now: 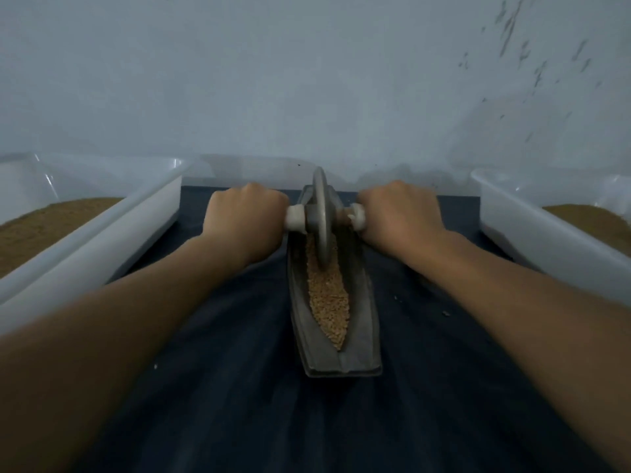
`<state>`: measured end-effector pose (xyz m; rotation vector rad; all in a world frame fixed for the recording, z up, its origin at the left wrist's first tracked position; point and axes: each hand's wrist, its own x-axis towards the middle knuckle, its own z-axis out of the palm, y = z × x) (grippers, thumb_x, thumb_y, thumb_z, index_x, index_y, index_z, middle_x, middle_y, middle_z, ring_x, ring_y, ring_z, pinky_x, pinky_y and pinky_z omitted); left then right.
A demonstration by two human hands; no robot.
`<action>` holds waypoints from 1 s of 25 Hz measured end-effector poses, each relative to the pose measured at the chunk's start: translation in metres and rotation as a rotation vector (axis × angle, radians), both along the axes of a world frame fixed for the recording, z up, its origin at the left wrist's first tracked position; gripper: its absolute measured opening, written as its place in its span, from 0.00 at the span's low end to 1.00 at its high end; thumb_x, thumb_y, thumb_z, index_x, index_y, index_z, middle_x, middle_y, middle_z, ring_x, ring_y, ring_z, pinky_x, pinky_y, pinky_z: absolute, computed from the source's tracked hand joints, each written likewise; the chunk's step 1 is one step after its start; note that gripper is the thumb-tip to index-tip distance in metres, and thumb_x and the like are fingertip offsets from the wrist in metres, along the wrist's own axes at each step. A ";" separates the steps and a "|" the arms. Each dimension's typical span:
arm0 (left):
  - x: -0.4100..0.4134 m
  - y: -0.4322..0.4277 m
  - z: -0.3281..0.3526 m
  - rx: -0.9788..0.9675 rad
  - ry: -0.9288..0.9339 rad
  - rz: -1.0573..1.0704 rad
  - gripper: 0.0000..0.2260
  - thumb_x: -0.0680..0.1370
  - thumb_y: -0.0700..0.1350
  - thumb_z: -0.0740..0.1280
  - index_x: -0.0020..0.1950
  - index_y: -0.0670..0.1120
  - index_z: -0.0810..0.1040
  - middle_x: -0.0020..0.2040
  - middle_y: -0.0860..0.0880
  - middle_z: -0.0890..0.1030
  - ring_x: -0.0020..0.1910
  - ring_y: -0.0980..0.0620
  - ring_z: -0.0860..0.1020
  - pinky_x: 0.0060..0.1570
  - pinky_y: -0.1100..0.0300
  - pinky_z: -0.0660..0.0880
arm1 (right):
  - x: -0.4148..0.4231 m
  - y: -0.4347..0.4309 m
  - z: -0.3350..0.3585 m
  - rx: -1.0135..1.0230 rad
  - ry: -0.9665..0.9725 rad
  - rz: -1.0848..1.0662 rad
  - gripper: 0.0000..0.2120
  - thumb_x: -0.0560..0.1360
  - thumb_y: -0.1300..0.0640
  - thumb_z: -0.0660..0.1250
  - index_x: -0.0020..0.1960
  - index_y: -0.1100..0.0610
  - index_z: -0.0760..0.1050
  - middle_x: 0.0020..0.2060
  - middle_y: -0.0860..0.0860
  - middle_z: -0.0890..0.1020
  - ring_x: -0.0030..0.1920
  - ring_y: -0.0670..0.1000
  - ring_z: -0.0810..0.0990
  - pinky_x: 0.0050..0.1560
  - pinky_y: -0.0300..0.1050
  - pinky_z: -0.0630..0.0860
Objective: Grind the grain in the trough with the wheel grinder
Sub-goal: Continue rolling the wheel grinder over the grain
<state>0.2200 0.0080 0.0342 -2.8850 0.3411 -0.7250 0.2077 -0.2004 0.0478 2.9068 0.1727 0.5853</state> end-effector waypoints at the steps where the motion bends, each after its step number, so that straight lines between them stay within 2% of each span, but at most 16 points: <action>1: -0.010 0.007 -0.003 0.013 -0.027 -0.057 0.02 0.75 0.48 0.66 0.44 0.52 0.75 0.35 0.52 0.70 0.33 0.47 0.74 0.33 0.55 0.66 | -0.012 -0.007 -0.004 -0.066 -0.053 0.046 0.04 0.72 0.52 0.70 0.44 0.48 0.75 0.35 0.49 0.75 0.33 0.52 0.73 0.32 0.42 0.66; 3: -0.036 0.021 -0.018 0.092 -0.181 -0.191 0.12 0.66 0.50 0.70 0.37 0.56 0.65 0.29 0.57 0.58 0.23 0.54 0.57 0.26 0.63 0.55 | -0.045 -0.022 -0.022 -0.148 -0.249 0.134 0.14 0.59 0.50 0.72 0.34 0.47 0.66 0.26 0.43 0.60 0.24 0.45 0.55 0.27 0.36 0.51; 5: -0.042 0.026 -0.022 0.082 -0.283 -0.248 0.16 0.61 0.49 0.69 0.35 0.56 0.60 0.27 0.57 0.54 0.24 0.56 0.47 0.29 0.67 0.47 | -0.056 -0.027 -0.028 -0.107 -0.349 0.154 0.17 0.53 0.47 0.68 0.32 0.47 0.61 0.25 0.41 0.51 0.26 0.41 0.46 0.30 0.33 0.45; 6: -0.038 0.025 -0.022 0.058 -0.239 -0.220 0.16 0.61 0.48 0.70 0.35 0.54 0.61 0.27 0.56 0.55 0.24 0.56 0.47 0.29 0.67 0.46 | -0.050 -0.025 -0.027 -0.104 -0.316 0.127 0.16 0.54 0.46 0.68 0.32 0.47 0.62 0.25 0.42 0.52 0.25 0.42 0.47 0.30 0.33 0.46; 8: -0.023 0.013 -0.019 0.066 -0.187 -0.107 0.12 0.67 0.47 0.71 0.36 0.52 0.67 0.28 0.53 0.59 0.24 0.52 0.55 0.26 0.63 0.52 | -0.025 -0.011 -0.021 -0.113 -0.210 0.007 0.12 0.65 0.47 0.70 0.36 0.49 0.67 0.27 0.44 0.65 0.25 0.48 0.60 0.28 0.38 0.55; 10: -0.002 0.000 -0.009 0.019 -0.109 -0.006 0.02 0.75 0.46 0.66 0.44 0.50 0.74 0.33 0.51 0.68 0.30 0.47 0.70 0.30 0.56 0.65 | 0.000 0.002 -0.011 -0.009 -0.118 -0.018 0.06 0.74 0.50 0.69 0.43 0.49 0.72 0.37 0.49 0.77 0.35 0.54 0.73 0.33 0.43 0.65; 12: 0.002 -0.003 -0.005 -0.016 -0.033 0.011 0.02 0.78 0.47 0.63 0.48 0.50 0.75 0.37 0.50 0.71 0.36 0.46 0.74 0.35 0.54 0.67 | 0.006 0.005 -0.004 -0.021 -0.073 0.010 0.05 0.76 0.52 0.69 0.46 0.50 0.73 0.42 0.51 0.79 0.41 0.56 0.78 0.36 0.44 0.67; 14: -0.017 0.008 -0.011 0.012 -0.077 -0.071 0.04 0.75 0.50 0.67 0.44 0.52 0.73 0.33 0.53 0.65 0.29 0.51 0.66 0.29 0.58 0.62 | -0.013 -0.010 -0.006 -0.110 -0.112 0.112 0.12 0.73 0.51 0.72 0.42 0.48 0.67 0.35 0.47 0.74 0.34 0.53 0.74 0.31 0.42 0.63; 16: -0.043 0.023 -0.019 0.083 -0.212 -0.185 0.12 0.66 0.51 0.72 0.38 0.55 0.68 0.28 0.55 0.59 0.23 0.55 0.53 0.26 0.64 0.49 | -0.043 -0.026 -0.017 -0.183 -0.245 0.198 0.21 0.62 0.50 0.75 0.37 0.46 0.60 0.26 0.42 0.59 0.24 0.47 0.58 0.27 0.37 0.51; 17: -0.049 0.027 -0.019 0.090 -0.264 -0.226 0.14 0.61 0.50 0.73 0.36 0.54 0.67 0.26 0.55 0.59 0.23 0.54 0.51 0.28 0.66 0.46 | -0.052 -0.032 -0.023 -0.169 -0.311 0.211 0.24 0.58 0.50 0.74 0.37 0.46 0.58 0.26 0.42 0.54 0.24 0.45 0.52 0.29 0.35 0.47; 18: -0.050 0.025 -0.019 0.082 -0.263 -0.228 0.14 0.59 0.48 0.73 0.35 0.53 0.67 0.25 0.54 0.60 0.22 0.53 0.52 0.29 0.67 0.46 | -0.052 -0.037 -0.029 -0.136 -0.316 0.224 0.25 0.56 0.52 0.74 0.37 0.46 0.58 0.26 0.42 0.52 0.24 0.46 0.51 0.30 0.35 0.46; 20: -0.042 0.015 -0.016 0.143 -0.205 -0.098 0.14 0.62 0.45 0.73 0.35 0.50 0.67 0.25 0.52 0.63 0.22 0.49 0.57 0.27 0.65 0.47 | -0.039 -0.031 -0.037 -0.051 -0.235 0.180 0.22 0.60 0.56 0.76 0.38 0.48 0.61 0.27 0.42 0.55 0.26 0.51 0.58 0.30 0.37 0.49; 21: -0.030 0.004 -0.011 0.178 -0.212 -0.051 0.11 0.66 0.43 0.72 0.37 0.49 0.69 0.27 0.51 0.66 0.22 0.47 0.64 0.25 0.62 0.52 | -0.026 -0.024 -0.036 -0.023 -0.229 0.109 0.18 0.65 0.56 0.75 0.40 0.49 0.64 0.28 0.44 0.60 0.28 0.54 0.62 0.29 0.39 0.54; 23: -0.005 -0.013 0.001 0.152 -0.184 -0.042 0.03 0.75 0.42 0.67 0.45 0.49 0.74 0.35 0.50 0.75 0.33 0.44 0.77 0.28 0.57 0.67 | -0.002 -0.011 -0.030 0.092 -0.141 -0.019 0.08 0.76 0.51 0.69 0.47 0.49 0.70 0.36 0.48 0.74 0.36 0.56 0.71 0.34 0.45 0.64; 24: 0.002 -0.015 0.007 0.156 -0.145 -0.036 0.02 0.77 0.42 0.65 0.48 0.49 0.74 0.39 0.49 0.77 0.38 0.43 0.79 0.32 0.55 0.71 | 0.004 -0.009 -0.026 0.090 -0.096 -0.041 0.06 0.78 0.50 0.67 0.50 0.49 0.71 0.40 0.50 0.77 0.38 0.55 0.72 0.36 0.46 0.66; 25: 0.004 -0.011 0.008 0.155 -0.129 -0.051 0.03 0.77 0.43 0.65 0.47 0.49 0.72 0.40 0.48 0.77 0.39 0.43 0.79 0.32 0.55 0.71 | 0.004 -0.012 -0.023 0.069 -0.061 -0.026 0.05 0.77 0.50 0.67 0.50 0.48 0.72 0.40 0.50 0.78 0.37 0.54 0.71 0.36 0.46 0.67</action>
